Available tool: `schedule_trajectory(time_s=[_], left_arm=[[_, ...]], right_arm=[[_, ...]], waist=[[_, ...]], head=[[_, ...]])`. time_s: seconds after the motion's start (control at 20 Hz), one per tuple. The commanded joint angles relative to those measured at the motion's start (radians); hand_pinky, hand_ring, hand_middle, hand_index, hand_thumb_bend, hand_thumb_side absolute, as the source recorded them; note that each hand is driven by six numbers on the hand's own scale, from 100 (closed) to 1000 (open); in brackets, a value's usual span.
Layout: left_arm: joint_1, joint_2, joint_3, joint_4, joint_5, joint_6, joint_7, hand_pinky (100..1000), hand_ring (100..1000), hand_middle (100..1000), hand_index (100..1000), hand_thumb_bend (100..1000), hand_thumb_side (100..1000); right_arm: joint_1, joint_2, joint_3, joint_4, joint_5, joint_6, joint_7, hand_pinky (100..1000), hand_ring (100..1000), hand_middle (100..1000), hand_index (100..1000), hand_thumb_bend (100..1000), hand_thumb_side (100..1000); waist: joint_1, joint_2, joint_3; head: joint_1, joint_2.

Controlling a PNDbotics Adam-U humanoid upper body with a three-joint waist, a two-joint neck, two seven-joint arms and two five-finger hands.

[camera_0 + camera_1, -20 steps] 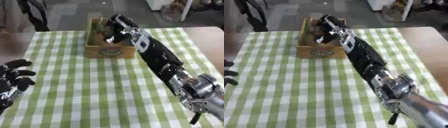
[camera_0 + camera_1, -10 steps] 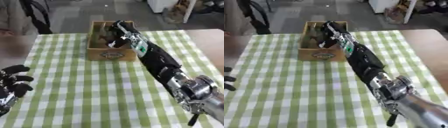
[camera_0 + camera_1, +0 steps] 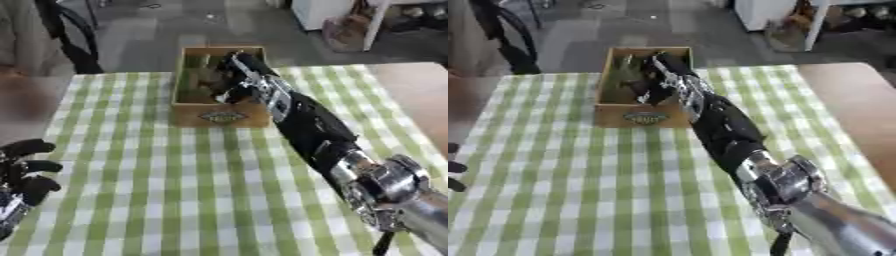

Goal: Pick up objects on the table and place them in the box.

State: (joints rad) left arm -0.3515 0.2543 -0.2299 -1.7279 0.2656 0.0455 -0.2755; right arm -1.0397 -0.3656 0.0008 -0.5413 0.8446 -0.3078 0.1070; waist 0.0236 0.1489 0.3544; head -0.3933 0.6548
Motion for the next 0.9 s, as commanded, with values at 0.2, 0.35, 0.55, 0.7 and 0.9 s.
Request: schedule_trajectory(time_s=[0.2, 0.35, 0.55, 0.7, 0.9], left_arm=[[-0.013, 0.008, 0.001, -0.015, 0.005, -0.001, -0.007, 564, 678, 748, 811, 497, 293], [-0.013, 0.009, 0.002, -0.015, 0.005, -0.001, -0.009, 564, 678, 748, 812, 497, 294], [-0.012, 0.011, 0.002, -0.015, 0.005, -0.001, -0.010, 564, 679, 748, 812, 498, 296], [-0.011, 0.012, 0.003, -0.014, 0.004, -0.001, -0.011, 564, 679, 748, 812, 497, 298], [-0.008, 0.014, 0.007, -0.013, 0.002, -0.002, -0.008, 564, 680, 749, 812, 479, 304]], right_arm=[[-0.025, -0.018, 0.002, -0.024, 0.014, -0.065, 0.246, 730, 784, 788, 866, 508, 461], [-0.028, -0.020, 0.004, -0.039, 0.013, -0.082, 0.314, 801, 831, 837, 892, 558, 516], [-0.031, -0.022, 0.006, -0.060, 0.002, -0.106, 0.390, 848, 866, 868, 914, 602, 525], [-0.035, -0.025, 0.008, -0.078, -0.017, -0.121, 0.443, 860, 871, 872, 917, 606, 523], [-0.035, -0.031, 0.018, -0.122, -0.055, -0.143, 0.466, 888, 894, 897, 930, 622, 565]], waist=[[0.002, -0.016, -0.005], [0.001, -0.018, -0.009], [0.000, -0.020, -0.015], [-0.002, -0.021, -0.021], [-0.005, -0.022, -0.033]], head=[[0.000, -0.013], [0.003, -0.015], [0.003, -0.015], [0.006, -0.016], [0.013, -0.017]])
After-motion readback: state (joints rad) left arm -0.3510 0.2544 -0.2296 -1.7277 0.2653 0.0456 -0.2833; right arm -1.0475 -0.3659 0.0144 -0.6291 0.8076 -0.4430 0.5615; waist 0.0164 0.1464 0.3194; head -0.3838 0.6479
